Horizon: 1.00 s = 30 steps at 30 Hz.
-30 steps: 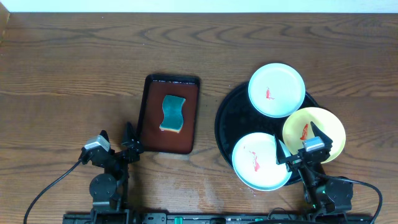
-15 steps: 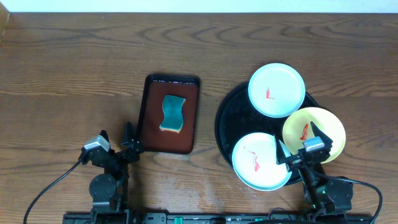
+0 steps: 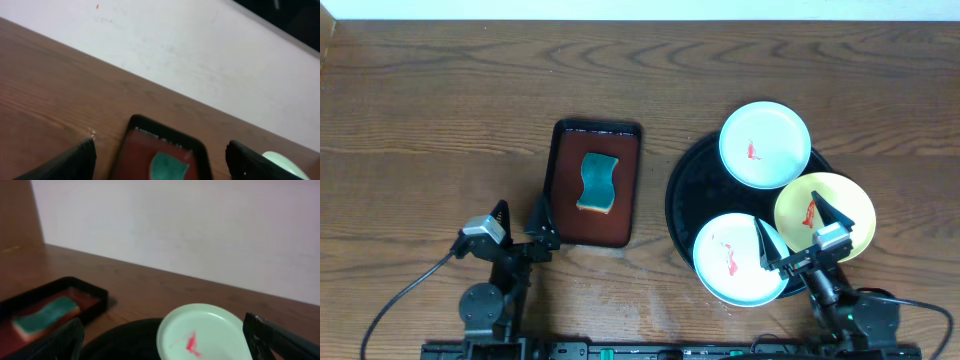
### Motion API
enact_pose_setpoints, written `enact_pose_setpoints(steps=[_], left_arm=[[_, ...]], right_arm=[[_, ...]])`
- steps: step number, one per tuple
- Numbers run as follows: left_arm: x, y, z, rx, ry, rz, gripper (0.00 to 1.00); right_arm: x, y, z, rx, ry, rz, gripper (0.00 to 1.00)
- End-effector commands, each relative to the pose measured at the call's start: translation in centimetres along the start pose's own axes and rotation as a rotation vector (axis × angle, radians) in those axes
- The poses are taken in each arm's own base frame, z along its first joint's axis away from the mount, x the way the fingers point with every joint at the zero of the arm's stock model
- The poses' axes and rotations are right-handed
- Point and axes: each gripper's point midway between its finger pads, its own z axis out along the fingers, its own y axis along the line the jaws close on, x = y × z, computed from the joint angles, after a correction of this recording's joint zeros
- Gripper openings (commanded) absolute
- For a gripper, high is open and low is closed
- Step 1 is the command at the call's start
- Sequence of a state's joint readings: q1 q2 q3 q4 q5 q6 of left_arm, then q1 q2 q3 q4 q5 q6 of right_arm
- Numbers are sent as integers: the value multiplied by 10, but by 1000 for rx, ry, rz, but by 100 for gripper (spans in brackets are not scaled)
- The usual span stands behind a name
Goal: Clean dirty plates on tray and stack at the side
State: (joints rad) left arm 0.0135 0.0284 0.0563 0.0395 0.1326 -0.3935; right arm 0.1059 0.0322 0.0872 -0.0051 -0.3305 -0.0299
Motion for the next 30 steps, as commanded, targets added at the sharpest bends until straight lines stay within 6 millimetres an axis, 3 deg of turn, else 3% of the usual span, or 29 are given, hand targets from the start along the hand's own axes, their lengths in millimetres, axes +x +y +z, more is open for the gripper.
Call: enact_pose_setpoints(steps=[1,4,7,11,16,22,24,27,30], left_arm=[[-46,-27,-6,40,-24,-7,84],[-56,-32,1,-13,83,-19,83],[-60,-43,18,-39,256,-33,84],[-57,-48,35,-106,483,-70,84],[-42,-39,48,-202,713,-58,83],[0,-42,50,-177,912,-155,84],[19,-54,47,-111,1008,-160,74],[51,-63,46,-80,1125,-68,65],[83,-56,48,-159,1200,71,65]], right_arm=[[-58,6,-6,-33,-39,6,99],[-84,3,-1,-35,60,43,99],[-99,-1,11,-43,232,109,99],[-97,1,31,-99,428,195,99],[-88,9,59,-189,517,327,99],[-60,17,72,-234,627,464,99],[-49,16,73,-219,671,500,99],[-20,10,66,-137,798,578,93],[9,11,53,-88,942,634,90]])
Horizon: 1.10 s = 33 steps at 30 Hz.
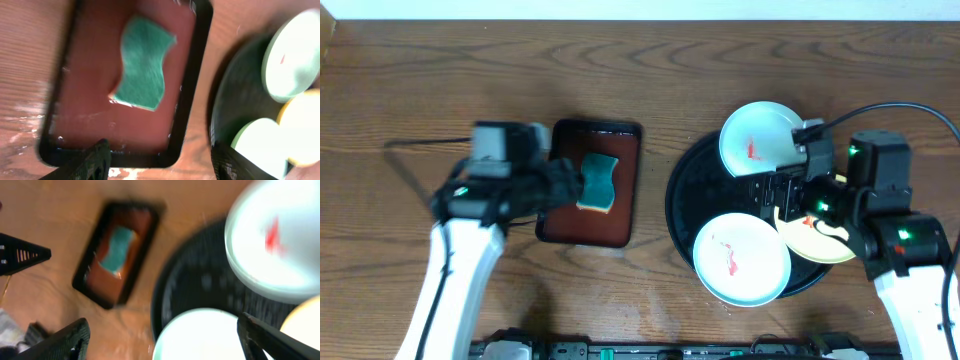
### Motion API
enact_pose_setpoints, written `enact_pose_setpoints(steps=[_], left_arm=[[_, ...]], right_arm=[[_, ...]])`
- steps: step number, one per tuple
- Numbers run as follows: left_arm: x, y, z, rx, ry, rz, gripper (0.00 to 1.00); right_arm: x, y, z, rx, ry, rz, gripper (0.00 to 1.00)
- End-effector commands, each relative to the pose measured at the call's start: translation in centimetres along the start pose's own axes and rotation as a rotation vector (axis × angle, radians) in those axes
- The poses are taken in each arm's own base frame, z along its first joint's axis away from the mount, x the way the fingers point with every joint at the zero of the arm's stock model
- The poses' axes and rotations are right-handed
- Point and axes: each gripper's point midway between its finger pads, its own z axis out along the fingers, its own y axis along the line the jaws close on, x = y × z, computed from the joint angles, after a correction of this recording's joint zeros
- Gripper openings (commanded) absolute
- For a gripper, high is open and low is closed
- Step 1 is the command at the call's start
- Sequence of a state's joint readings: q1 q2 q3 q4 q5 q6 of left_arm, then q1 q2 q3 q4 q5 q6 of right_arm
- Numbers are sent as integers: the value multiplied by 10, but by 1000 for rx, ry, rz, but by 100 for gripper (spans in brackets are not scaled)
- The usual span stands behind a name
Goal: Clean dirty plates on tray and stack at the side
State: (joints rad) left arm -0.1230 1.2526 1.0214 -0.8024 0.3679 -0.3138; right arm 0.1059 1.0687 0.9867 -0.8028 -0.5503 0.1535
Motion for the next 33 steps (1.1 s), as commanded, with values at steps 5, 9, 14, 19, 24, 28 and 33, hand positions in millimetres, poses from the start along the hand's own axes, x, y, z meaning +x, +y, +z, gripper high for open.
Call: enact_pose_setpoints(steps=[5,9,14,19,24,28,33], left_arm=[[15,22,68,-310,119,118,65],[12,33,106,-331,154,108,65],[-1,43,144,-320,137,83,61],[-7,41,151,-308,116,100,19],[-2,42,145,-319,136,97,8],[-9,34,130,-304,107,101,7],[-25,15,96,-261,22,113,13]], right_arm=[[29,-19,12,63,160,154,83],[46,-20,9,74,225,190,79],[58,-20,6,81,273,213,78],[60,-20,5,85,281,219,75],[82,-42,-3,242,344,313,73],[115,-61,-7,365,428,431,73],[171,-86,2,486,514,598,72]])
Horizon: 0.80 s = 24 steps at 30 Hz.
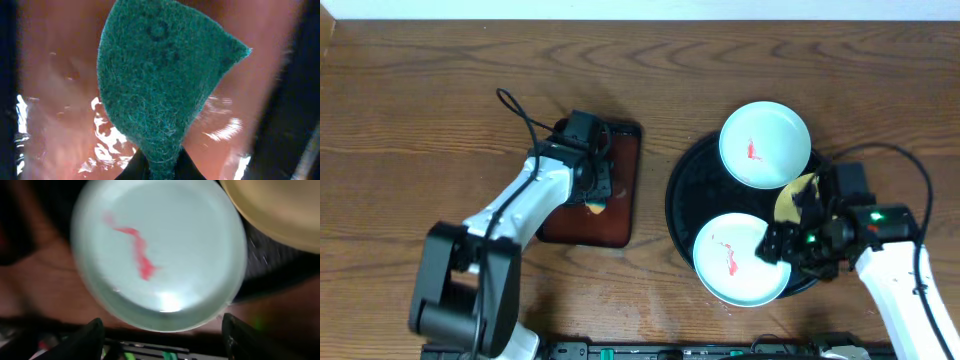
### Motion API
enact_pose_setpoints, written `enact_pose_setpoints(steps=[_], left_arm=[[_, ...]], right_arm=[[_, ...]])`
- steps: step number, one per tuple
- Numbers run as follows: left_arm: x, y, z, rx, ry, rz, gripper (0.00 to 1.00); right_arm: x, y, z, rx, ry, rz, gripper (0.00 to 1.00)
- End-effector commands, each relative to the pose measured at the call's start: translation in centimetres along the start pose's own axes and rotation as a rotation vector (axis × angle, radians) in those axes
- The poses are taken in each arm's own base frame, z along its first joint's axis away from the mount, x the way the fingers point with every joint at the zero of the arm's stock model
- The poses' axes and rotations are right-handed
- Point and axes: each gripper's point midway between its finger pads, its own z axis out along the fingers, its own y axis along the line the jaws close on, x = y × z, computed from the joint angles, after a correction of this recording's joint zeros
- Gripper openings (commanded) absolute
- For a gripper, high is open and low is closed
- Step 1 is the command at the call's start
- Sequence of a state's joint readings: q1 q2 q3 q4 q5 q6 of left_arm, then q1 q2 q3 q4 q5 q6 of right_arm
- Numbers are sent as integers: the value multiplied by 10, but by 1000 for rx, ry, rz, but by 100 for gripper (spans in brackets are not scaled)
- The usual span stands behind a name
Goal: Clean dirty plates on tray and stack at the side
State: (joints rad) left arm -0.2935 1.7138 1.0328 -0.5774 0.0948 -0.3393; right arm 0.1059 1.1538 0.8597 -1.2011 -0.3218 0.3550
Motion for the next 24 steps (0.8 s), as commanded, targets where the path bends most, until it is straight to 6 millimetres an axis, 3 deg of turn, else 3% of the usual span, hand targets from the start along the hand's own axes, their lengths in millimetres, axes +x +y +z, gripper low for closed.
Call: enact_pose_setpoints(steps=[1,4,7,11,15,17,20,24], left_arm=[[-27,-6,-45,32,-144,3,17],[-30,-8,-59,47,-180,4,25],[-29,-8,-64,50,-187,4,27],[-25,-6,-62,42,-167,3,29],[-24,-5,-62,40,-163,3,29],[-23,-5,-62,39,-161,3,29],[-23,-5,-62,38,-159,3,30],[-23,-5,-62,38,-160,3,36]], right_arm=[[19,-34,34,105,47,196,71],[27,-45,58,109,51,252,68],[28,-53,77,101,33,265,52],[23,-52,81,88,8,255,22],[5,-37,79,13,-47,196,14],[-4,-24,77,-53,-71,144,3],[-23,-17,75,-82,-150,115,1],[-47,-26,70,-28,-263,136,1]])
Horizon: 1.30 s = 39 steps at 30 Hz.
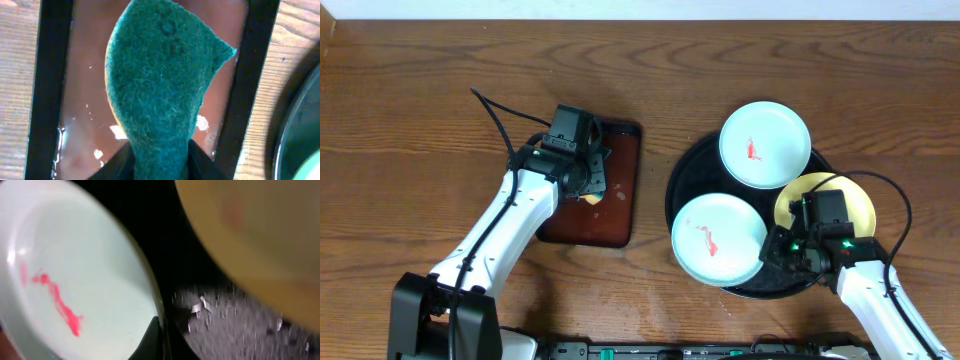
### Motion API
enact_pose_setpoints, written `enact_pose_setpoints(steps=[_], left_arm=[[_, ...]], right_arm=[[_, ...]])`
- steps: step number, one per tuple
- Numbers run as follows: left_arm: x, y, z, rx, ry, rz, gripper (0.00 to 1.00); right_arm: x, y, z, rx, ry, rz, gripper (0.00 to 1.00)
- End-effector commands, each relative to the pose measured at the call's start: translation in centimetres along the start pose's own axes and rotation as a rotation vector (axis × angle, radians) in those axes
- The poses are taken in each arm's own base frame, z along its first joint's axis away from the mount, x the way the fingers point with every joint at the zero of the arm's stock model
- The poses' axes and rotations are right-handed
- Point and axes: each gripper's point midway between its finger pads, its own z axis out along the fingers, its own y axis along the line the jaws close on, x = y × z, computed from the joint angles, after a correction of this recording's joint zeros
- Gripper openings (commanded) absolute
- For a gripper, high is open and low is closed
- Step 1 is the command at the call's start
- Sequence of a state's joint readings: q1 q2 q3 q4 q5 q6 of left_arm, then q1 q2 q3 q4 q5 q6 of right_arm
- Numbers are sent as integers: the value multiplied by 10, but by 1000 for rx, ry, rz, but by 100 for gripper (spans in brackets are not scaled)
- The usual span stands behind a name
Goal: Clean dirty plates on tray and stack at the side
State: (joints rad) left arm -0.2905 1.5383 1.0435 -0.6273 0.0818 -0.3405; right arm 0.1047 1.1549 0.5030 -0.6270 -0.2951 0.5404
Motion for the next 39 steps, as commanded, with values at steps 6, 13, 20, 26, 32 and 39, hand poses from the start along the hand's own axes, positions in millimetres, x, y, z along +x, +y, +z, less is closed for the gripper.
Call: enact_pose_setpoints(steps=[6,13,20,26,32,39], left_arm=[[-7,0,-4,-5,-22,3,43],[-4,2,-2,-9,-13,3,56],[-4,2,-2,-8,-13,3,58],[-4,2,-2,-8,-13,3,59],[0,3,-2,-15,4,3,59],[2,4,-2,-17,10,3,59]], right_arm=[[-12,-3,-2,23,-56,148,1],[-29,14,-6,-58,-110,-3,38],[-44,18,-22,-24,-143,-229,40],[-35,6,-9,36,-74,-215,39],[-26,-2,23,62,35,-195,24],[-30,-7,41,75,50,-146,1]])
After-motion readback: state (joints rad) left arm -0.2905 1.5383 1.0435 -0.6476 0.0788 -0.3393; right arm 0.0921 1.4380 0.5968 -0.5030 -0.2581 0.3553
